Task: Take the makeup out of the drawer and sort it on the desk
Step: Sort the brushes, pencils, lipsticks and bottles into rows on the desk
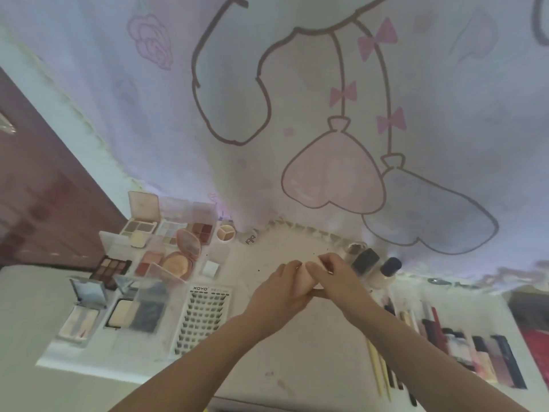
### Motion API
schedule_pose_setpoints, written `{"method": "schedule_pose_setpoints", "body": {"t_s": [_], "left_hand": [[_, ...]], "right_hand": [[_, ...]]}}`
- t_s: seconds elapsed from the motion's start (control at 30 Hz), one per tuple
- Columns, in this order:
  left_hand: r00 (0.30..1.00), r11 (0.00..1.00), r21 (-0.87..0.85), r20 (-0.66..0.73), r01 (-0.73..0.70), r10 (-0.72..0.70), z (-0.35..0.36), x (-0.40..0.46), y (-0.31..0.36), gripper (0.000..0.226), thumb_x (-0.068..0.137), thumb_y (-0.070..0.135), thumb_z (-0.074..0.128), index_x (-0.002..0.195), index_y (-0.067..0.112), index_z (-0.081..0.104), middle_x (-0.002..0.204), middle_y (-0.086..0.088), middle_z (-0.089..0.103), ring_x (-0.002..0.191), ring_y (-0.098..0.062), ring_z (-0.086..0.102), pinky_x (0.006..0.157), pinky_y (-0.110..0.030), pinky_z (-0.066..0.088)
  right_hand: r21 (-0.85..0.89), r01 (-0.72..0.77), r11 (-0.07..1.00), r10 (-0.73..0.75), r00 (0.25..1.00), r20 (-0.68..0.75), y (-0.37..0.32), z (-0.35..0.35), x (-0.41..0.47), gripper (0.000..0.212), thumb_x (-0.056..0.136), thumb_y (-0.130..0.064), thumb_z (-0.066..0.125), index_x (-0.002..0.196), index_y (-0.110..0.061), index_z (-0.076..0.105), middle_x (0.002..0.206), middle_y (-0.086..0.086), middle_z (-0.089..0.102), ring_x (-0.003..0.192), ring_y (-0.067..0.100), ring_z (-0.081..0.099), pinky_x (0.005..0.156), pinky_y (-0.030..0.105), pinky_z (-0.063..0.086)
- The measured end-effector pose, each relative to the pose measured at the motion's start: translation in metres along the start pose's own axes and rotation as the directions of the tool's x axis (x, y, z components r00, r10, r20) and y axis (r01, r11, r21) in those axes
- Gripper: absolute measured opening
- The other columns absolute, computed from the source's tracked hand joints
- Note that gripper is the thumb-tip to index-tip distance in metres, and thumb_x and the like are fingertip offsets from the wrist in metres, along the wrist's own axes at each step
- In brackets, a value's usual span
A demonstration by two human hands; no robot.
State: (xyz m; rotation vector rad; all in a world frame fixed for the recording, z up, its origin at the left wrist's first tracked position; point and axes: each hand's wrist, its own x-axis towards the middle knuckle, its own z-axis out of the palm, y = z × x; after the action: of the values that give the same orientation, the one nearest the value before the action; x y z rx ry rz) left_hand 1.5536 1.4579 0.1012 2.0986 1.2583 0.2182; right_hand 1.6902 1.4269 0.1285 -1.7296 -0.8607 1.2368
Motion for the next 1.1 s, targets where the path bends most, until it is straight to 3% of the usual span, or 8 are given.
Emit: {"method": "schedule_pose_setpoints", "body": {"t_s": [0.17, 0.27, 0.4, 0.47, 0.63, 0.8, 0.93, 1.1], "left_hand": [[0.976, 0.949, -0.312, 0.187, -0.046, 0.109, -0.023, -0.011, -0.012, 0.022, 0.095, 0.028, 0.048, 0.114, 0.018, 0.055, 0.099, -0.004, 0.065, 0.081, -0.02, 0.065, 0.071, -0.032, 0.052], [0.919, 0.815, -0.555, 0.388, 0.166, 0.077, -0.045, -0.019, -0.019, 0.03, 0.1, 0.03, 0.04, 0.113, 0.008, 0.057, 0.102, -0.009, 0.069, 0.075, -0.023, 0.068, 0.067, -0.032, 0.057], [0.811, 0.643, -0.663, 0.575, 0.384, 0.108, -0.07, -0.025, -0.036, 0.034, 0.101, 0.029, 0.038, 0.118, 0.003, 0.052, 0.103, -0.015, 0.069, 0.078, -0.03, 0.066, 0.067, -0.032, 0.055], [0.832, 0.749, -0.595, 0.544, 0.29, 0.109, -0.073, -0.025, -0.043, 0.035, 0.101, 0.03, 0.039, 0.119, 0.004, 0.053, 0.103, -0.012, 0.069, 0.077, -0.026, 0.065, 0.067, -0.031, 0.054], [0.853, 0.848, -0.483, 0.516, 0.218, 0.075, -0.075, -0.021, -0.053, 0.034, 0.098, 0.034, 0.044, 0.114, 0.007, 0.058, 0.096, -0.003, 0.069, 0.073, -0.017, 0.065, 0.068, -0.03, 0.052], [0.861, 0.882, -0.374, 0.505, 0.287, -0.066, -0.076, -0.012, -0.072, 0.033, 0.096, 0.038, 0.047, 0.114, 0.012, 0.053, 0.093, 0.002, 0.064, 0.069, -0.008, 0.058, 0.064, -0.023, 0.048], [0.916, 0.906, -0.215, 0.258, 0.365, -0.307, -0.058, 0.01, -0.088, 0.043, 0.088, 0.035, 0.058, 0.122, 0.014, 0.042, 0.101, -0.001, 0.057, 0.082, -0.014, 0.056, 0.066, -0.023, 0.045], [0.908, 0.902, 0.097, -0.046, 0.42, -0.418, -0.031, 0.052, -0.092, 0.049, 0.084, 0.044, 0.06, 0.112, 0.009, 0.041, 0.112, -0.008, 0.058, 0.107, -0.027, 0.054, 0.085, -0.037, 0.043]], "right_hand": [[-0.448, 0.117, 0.886, -0.052, 0.987, 0.155, -0.015, -0.002, 0.001, 0.023, 0.093, -0.039, 0.052, 0.099, -0.017, 0.058, 0.071, -0.004, 0.059, 0.056, 0.006, 0.049, 0.052, 0.02, 0.041], [-0.352, 0.203, 0.914, -0.091, 0.946, 0.31, -0.021, 0.001, -0.002, 0.011, 0.094, -0.023, 0.054, 0.101, -0.017, 0.06, 0.078, -0.003, 0.062, 0.061, 0.003, 0.055, 0.056, 0.02, 0.047], [-0.055, 0.069, 0.996, -0.035, 0.879, 0.476, -0.031, -0.004, -0.004, 0.016, 0.093, -0.012, 0.055, 0.107, -0.014, 0.062, 0.107, 0.001, 0.064, 0.098, 0.013, 0.063, 0.087, 0.03, 0.054], [-0.005, -0.041, 0.999, 0.038, 0.877, 0.479, -0.037, 0.001, -0.004, 0.025, 0.095, -0.023, 0.053, 0.117, -0.014, 0.059, 0.116, 0.004, 0.062, 0.102, 0.02, 0.065, 0.083, 0.031, 0.055], [-0.585, 0.056, 0.809, 0.236, 0.881, 0.411, -0.041, 0.026, 0.004, 0.031, 0.097, -0.042, 0.042, 0.101, -0.015, 0.058, 0.077, -0.003, 0.066, 0.056, 0.007, 0.058, 0.05, 0.018, 0.042], [-0.404, 0.061, 0.913, 0.085, 0.939, 0.334, -0.025, 0.015, 0.026, 0.011, 0.095, -0.021, 0.053, 0.106, -0.022, 0.053, 0.084, 0.0, 0.067, 0.067, 0.009, 0.06, 0.056, 0.019, 0.047], [-0.116, -0.159, 0.98, 0.179, 0.966, 0.187, 0.001, 0.026, 0.054, 0.015, 0.092, -0.007, 0.056, 0.102, -0.012, 0.048, 0.1, 0.016, 0.063, 0.08, 0.023, 0.065, 0.074, 0.039, 0.058], [-0.272, -0.104, 0.957, 0.127, 0.99, 0.068, 0.023, 0.061, 0.094, 0.02, 0.091, -0.015, 0.056, 0.109, -0.015, 0.049, 0.114, 0.011, 0.06, 0.09, 0.021, 0.059, 0.065, 0.024, 0.05]]}}
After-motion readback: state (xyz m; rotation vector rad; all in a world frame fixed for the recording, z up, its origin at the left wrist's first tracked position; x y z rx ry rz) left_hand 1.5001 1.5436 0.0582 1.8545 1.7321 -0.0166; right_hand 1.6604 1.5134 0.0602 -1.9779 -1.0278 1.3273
